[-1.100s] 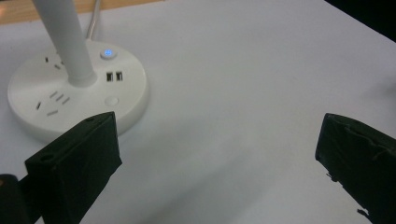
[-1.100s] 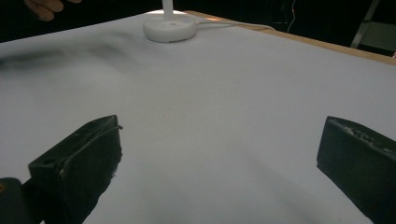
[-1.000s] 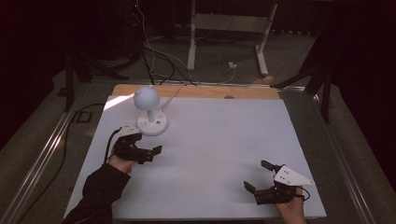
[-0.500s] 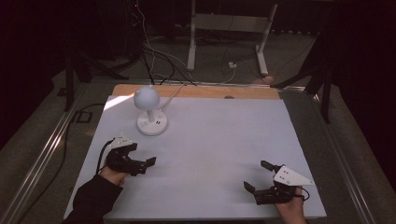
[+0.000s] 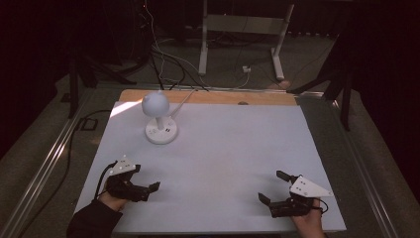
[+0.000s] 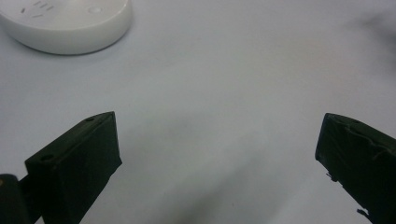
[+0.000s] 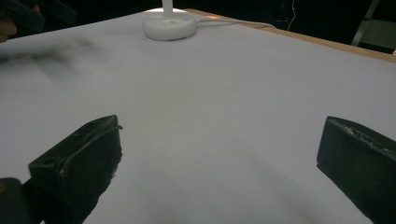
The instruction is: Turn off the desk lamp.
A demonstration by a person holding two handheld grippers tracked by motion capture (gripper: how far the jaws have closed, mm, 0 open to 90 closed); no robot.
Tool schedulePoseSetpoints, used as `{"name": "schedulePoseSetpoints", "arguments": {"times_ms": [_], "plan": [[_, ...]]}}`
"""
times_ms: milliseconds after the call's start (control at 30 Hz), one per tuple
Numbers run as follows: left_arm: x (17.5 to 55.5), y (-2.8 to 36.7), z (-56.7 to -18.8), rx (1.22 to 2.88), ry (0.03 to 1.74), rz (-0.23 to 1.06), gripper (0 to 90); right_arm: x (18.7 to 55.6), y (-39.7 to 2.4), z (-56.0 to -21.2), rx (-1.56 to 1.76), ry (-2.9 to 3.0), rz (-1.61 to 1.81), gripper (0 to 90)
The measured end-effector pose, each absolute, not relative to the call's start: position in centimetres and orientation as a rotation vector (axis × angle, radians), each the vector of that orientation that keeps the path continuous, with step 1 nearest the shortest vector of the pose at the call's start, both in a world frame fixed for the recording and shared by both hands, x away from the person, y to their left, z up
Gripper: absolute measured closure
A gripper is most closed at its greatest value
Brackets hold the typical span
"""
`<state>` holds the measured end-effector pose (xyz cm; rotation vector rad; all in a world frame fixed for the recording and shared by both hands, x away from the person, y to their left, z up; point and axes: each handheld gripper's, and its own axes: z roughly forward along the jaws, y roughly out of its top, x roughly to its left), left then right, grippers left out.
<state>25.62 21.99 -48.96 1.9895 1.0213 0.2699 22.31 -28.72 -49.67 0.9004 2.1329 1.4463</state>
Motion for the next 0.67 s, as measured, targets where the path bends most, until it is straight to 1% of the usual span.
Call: {"name": "schedulePoseSetpoints", "arguments": {"times_ms": [400,500,667], "plan": [[23.8,23.1,-50.6,2.032,0.993,0.291,0.6,22.3,-28.7,-49.7,0.903,2.136,1.442,0.0],[23.6,22.9,-51.1,2.069,0.980,0.294,0.6,22.3,-28.7,-49.7,0.900,2.137,1.442,0.0],[23.8,22.6,-51.3,2.076,0.973,0.292,0.6,22.3,-28.7,-49.7,0.894,2.136,1.441,0.0]]}}
